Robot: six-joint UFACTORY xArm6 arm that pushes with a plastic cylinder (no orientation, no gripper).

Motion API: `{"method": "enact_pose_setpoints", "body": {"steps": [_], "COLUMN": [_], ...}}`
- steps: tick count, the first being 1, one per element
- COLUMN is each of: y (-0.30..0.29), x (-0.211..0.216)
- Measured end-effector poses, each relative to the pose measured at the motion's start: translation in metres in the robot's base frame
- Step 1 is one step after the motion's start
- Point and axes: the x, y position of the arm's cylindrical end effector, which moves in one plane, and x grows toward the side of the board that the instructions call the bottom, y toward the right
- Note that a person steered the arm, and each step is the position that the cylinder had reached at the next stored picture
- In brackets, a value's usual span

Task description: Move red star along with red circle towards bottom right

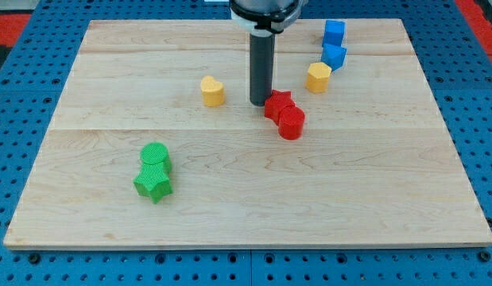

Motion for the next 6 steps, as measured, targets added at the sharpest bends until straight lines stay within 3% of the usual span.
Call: {"method": "enact_pose_setpoints", "body": {"steps": [2, 4, 6], "y": [0.000, 0.011, 0.043], "x": [0.023, -0.003, 0.034]}}
